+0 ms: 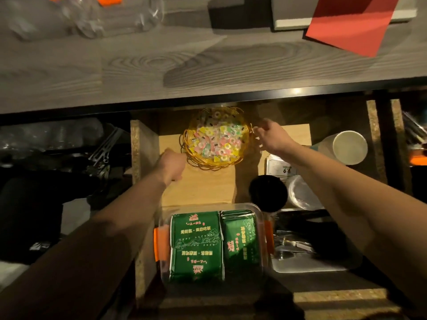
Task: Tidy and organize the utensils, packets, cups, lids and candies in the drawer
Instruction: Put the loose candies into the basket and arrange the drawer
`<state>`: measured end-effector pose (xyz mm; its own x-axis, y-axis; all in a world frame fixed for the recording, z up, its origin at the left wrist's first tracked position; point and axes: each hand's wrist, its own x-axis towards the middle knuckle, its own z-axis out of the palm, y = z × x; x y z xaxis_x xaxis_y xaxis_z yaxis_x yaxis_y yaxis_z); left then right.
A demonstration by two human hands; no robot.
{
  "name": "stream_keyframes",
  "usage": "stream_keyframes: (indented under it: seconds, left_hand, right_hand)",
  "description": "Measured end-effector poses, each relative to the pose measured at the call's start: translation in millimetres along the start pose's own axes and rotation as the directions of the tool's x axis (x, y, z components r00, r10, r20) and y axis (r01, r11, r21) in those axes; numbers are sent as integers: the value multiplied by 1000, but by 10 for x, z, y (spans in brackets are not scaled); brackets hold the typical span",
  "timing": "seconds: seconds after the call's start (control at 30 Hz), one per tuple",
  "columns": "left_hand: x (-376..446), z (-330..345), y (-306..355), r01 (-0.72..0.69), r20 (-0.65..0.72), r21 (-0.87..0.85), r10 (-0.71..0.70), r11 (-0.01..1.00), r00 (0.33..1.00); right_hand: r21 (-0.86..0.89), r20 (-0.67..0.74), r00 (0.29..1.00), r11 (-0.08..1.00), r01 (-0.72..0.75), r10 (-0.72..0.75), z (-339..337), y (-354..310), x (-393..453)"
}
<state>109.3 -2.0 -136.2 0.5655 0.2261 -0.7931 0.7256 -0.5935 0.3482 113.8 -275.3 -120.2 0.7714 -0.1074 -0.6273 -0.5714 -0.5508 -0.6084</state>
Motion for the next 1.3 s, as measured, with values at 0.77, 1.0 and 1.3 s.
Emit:
stream_keyframes:
  seconds: [0.77,1.0,1.3]
  left_hand:
    - [-663,50,-397,180,13,-311,-185,933,983]
    - [-694,1,-336,219,26,-243,-219,945,975]
    - [-894,-69,-232,45,-103,-148,-61,988,993]
  right_hand:
    - [-89,165,984,993,78,-63,809,-107,-503]
    - [-130,181,980,986,103,-78,857,-129,-444]
    - [-75,94,993,994,76,-69,657,-145,-560]
